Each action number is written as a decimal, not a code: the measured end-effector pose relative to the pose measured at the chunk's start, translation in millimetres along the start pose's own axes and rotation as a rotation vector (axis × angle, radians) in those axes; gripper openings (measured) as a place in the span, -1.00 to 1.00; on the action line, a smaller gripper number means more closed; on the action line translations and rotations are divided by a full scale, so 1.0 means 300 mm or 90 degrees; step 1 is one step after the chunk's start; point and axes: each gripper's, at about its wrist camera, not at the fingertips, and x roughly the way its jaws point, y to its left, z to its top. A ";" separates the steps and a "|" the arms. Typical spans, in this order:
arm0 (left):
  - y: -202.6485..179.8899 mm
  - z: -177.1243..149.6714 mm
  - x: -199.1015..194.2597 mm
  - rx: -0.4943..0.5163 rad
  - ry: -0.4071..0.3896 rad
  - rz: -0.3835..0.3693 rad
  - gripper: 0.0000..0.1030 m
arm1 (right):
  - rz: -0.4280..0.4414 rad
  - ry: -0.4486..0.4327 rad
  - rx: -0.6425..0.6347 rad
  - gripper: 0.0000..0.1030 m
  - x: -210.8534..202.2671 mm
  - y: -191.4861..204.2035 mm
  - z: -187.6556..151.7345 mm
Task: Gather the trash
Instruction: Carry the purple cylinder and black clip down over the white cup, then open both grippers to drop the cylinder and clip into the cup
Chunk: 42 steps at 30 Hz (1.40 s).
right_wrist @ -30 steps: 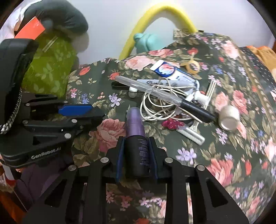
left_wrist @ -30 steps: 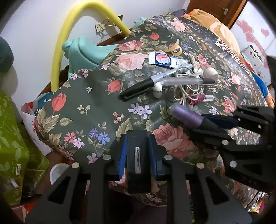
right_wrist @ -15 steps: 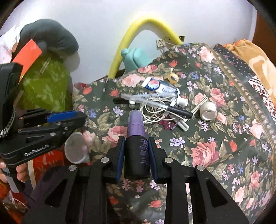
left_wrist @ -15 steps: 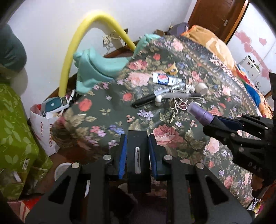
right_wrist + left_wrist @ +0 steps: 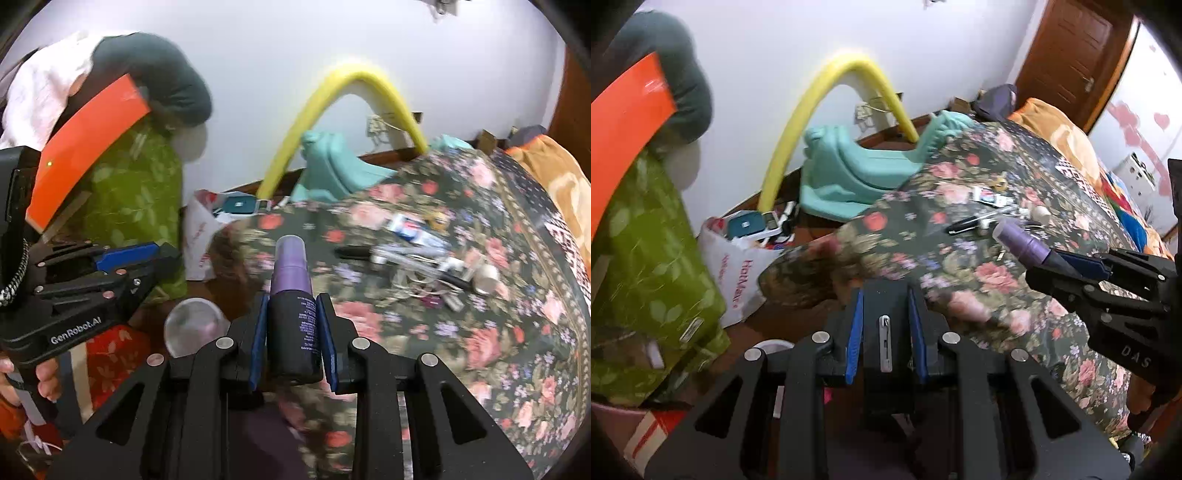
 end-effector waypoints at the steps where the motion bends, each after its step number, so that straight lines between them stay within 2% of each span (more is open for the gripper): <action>1: 0.022 -0.011 -0.011 -0.004 -0.001 0.003 -0.54 | 0.004 0.001 -0.005 -0.53 0.008 0.032 0.005; 10: 0.263 -0.132 -0.044 -0.062 0.018 0.037 -0.54 | 0.049 0.022 -0.042 -0.53 0.108 0.296 0.025; 16: 0.425 -0.229 -0.021 -0.111 0.054 0.040 -0.54 | 0.084 0.072 -0.072 -0.53 0.230 0.461 0.011; 22: 0.569 -0.334 0.061 -0.163 0.108 0.047 -0.54 | 0.106 0.133 -0.091 -0.53 0.360 0.572 -0.016; 31: 0.712 -0.443 0.218 -0.230 0.186 0.047 -0.54 | 0.123 0.226 -0.095 -0.53 0.577 0.664 -0.052; 34: 0.764 -0.470 0.265 -0.277 0.201 0.019 -0.54 | 0.122 0.253 -0.088 -0.53 0.637 0.669 -0.062; 38: 0.805 -0.470 0.296 -0.306 0.200 0.014 -0.54 | 0.134 0.277 -0.074 -0.53 0.703 0.677 -0.064; 42: 0.822 -0.459 0.304 -0.328 0.197 0.017 -0.50 | 0.131 0.274 -0.054 -0.48 0.719 0.669 -0.041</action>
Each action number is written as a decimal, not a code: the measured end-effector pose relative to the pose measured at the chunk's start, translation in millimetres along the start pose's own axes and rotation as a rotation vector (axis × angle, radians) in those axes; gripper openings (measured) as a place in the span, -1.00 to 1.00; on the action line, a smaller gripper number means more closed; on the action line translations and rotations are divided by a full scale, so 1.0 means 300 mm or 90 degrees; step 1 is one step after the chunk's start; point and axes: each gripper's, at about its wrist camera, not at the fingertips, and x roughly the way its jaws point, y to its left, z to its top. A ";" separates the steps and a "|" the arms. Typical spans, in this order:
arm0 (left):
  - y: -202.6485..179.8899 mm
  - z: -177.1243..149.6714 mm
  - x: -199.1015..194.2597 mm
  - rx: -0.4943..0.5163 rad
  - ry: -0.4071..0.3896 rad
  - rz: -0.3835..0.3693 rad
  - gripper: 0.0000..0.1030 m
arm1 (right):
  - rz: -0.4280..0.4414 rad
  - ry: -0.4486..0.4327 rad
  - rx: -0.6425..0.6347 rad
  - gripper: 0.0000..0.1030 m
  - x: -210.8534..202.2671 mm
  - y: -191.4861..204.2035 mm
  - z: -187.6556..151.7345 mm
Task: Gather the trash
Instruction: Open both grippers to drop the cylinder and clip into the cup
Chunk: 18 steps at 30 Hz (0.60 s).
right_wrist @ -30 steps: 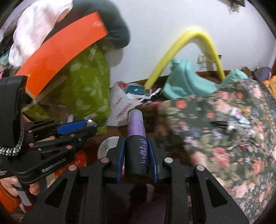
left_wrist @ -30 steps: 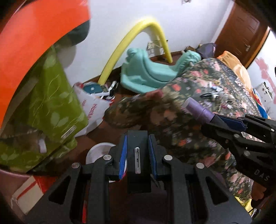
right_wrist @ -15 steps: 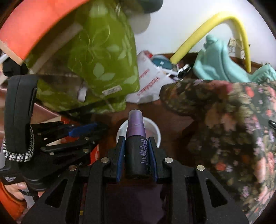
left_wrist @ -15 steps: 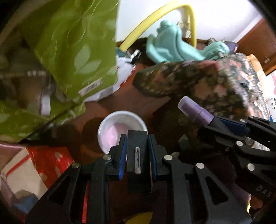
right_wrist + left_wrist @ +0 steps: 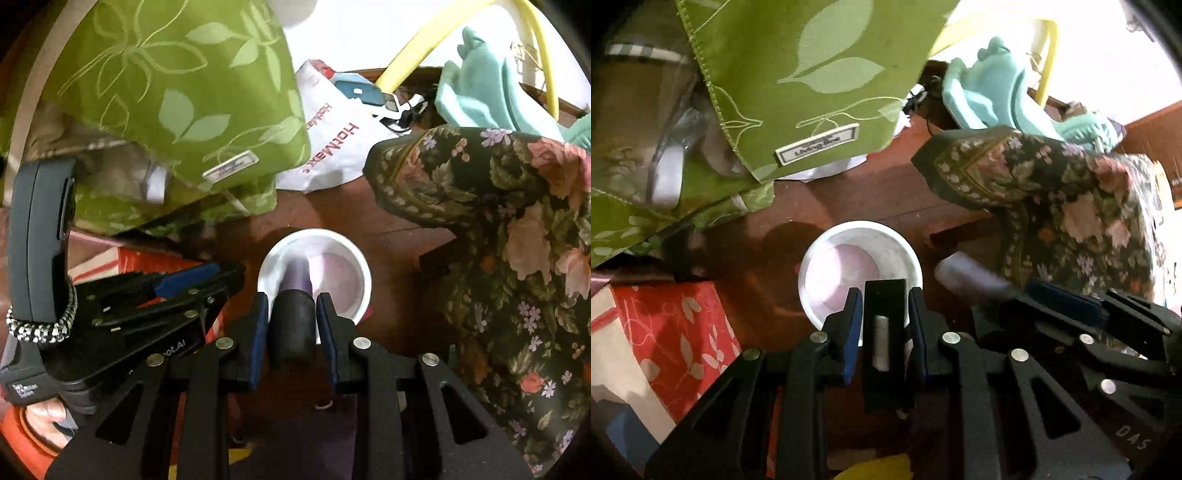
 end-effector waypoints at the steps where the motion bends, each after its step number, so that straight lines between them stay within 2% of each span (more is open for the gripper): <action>1: 0.001 0.003 0.002 -0.001 0.003 -0.001 -0.40 | 0.001 0.001 0.007 -0.36 -0.002 -0.006 0.006; 3: 0.003 0.011 0.004 0.004 0.003 0.010 -0.27 | 0.003 -0.002 0.018 -0.18 -0.012 -0.014 0.008; 9: -0.017 -0.005 -0.024 0.037 -0.010 0.033 -0.27 | -0.025 -0.023 0.011 -0.18 -0.057 -0.022 -0.002; 18: -0.112 -0.043 -0.130 0.096 -0.051 0.056 -0.27 | -0.033 -0.072 0.013 -0.18 -0.184 -0.030 -0.055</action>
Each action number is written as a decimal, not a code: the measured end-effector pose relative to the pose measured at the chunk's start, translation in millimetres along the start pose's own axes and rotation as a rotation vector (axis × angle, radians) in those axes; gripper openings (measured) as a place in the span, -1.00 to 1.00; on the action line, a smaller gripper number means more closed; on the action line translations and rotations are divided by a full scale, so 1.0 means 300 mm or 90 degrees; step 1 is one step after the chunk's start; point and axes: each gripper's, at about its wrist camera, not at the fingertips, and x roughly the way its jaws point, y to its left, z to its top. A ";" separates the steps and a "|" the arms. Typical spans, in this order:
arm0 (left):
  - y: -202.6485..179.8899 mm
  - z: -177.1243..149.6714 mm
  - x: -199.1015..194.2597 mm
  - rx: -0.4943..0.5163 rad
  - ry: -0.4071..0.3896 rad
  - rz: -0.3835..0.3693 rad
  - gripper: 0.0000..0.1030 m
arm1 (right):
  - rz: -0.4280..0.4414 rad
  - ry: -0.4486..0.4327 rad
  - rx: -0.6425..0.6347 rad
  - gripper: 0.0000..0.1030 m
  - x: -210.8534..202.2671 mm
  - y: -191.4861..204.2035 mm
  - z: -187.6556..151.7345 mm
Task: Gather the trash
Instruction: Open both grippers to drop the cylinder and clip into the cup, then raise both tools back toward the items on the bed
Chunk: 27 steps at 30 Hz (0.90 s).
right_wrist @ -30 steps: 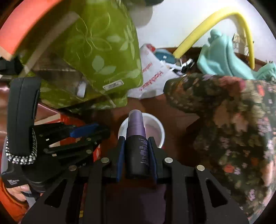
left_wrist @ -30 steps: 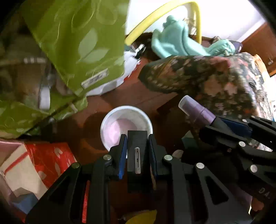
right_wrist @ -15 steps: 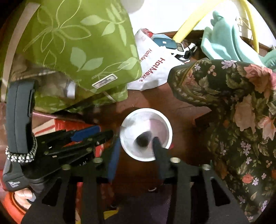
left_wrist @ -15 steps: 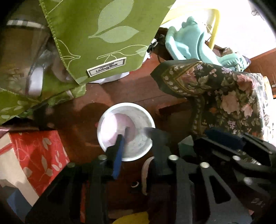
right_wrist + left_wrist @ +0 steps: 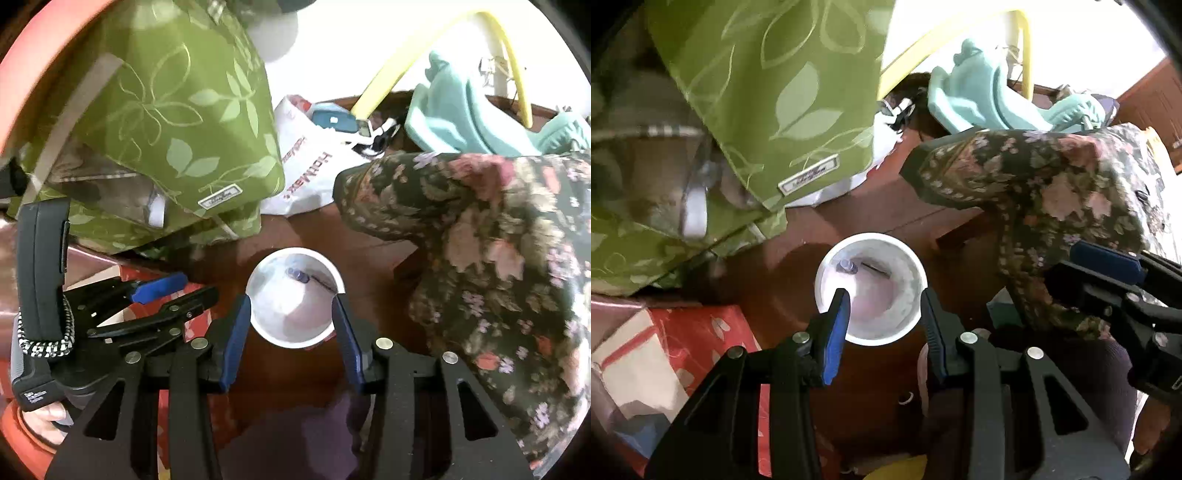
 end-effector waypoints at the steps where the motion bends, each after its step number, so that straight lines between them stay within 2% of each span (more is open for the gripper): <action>1: -0.015 0.000 -0.013 0.005 -0.006 0.000 -0.27 | 0.000 -0.009 0.001 -0.18 -0.023 -0.004 -0.006; 15: -0.315 0.001 -0.222 0.091 -0.097 -0.019 -0.27 | -0.031 -0.134 0.035 -0.18 -0.316 -0.131 -0.096; 20: -0.459 0.020 -0.288 0.126 -0.132 -0.039 -0.27 | -0.052 -0.181 0.061 -0.18 -0.426 -0.232 -0.132; 27: -0.663 0.060 -0.332 0.173 -0.157 -0.068 -0.27 | -0.104 -0.231 0.095 -0.18 -0.564 -0.402 -0.191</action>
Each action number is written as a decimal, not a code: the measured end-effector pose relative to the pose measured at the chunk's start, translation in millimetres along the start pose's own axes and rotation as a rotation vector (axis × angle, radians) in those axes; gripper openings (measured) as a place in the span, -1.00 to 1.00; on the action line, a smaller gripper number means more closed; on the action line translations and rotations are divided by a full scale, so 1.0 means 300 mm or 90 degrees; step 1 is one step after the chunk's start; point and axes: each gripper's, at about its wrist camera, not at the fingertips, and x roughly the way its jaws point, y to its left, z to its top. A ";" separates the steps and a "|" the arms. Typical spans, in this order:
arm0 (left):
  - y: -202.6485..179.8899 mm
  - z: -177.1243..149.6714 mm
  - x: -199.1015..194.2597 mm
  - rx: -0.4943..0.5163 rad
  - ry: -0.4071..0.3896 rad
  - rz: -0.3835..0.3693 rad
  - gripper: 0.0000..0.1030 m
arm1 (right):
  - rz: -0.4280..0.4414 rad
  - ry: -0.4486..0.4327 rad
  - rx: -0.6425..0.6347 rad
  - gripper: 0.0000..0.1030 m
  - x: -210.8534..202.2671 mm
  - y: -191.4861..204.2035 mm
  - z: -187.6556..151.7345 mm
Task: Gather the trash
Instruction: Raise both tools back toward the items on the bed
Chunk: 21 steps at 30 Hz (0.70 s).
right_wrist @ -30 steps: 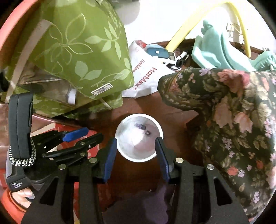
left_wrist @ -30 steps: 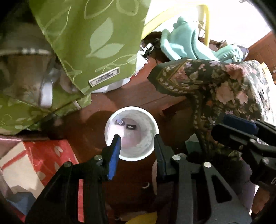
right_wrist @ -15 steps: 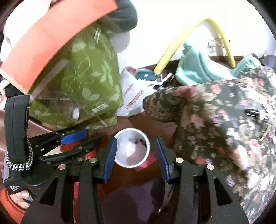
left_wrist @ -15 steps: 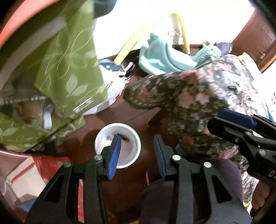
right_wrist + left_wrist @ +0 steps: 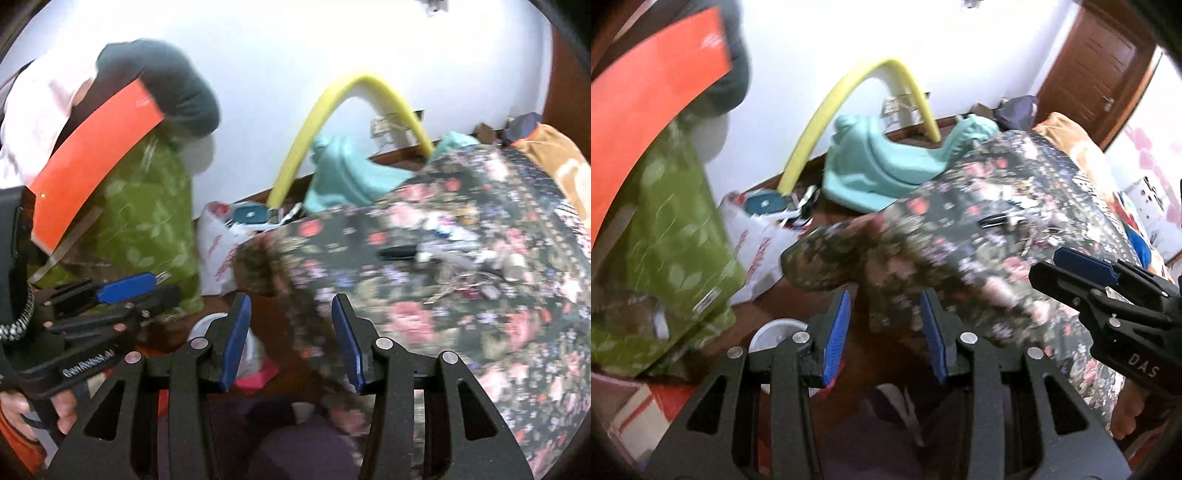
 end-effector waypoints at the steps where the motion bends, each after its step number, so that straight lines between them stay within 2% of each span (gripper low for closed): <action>1: -0.026 0.013 0.004 0.008 -0.003 -0.003 -0.27 | -0.010 -0.006 0.002 -0.18 -0.014 -0.029 0.000; 7: -0.190 0.092 0.052 0.050 -0.006 -0.029 -0.27 | -0.053 -0.028 0.023 -0.18 -0.087 -0.211 0.003; 13: -0.315 0.148 0.134 0.084 0.013 -0.053 -0.27 | -0.090 -0.037 0.042 -0.18 -0.131 -0.376 -0.004; 18: -0.409 0.195 0.222 0.110 0.033 -0.079 -0.27 | -0.103 -0.020 0.062 -0.18 -0.118 -0.504 -0.013; 21: -0.463 0.226 0.274 0.126 0.042 -0.086 -0.19 | -0.103 -0.004 0.085 -0.13 -0.089 -0.589 -0.016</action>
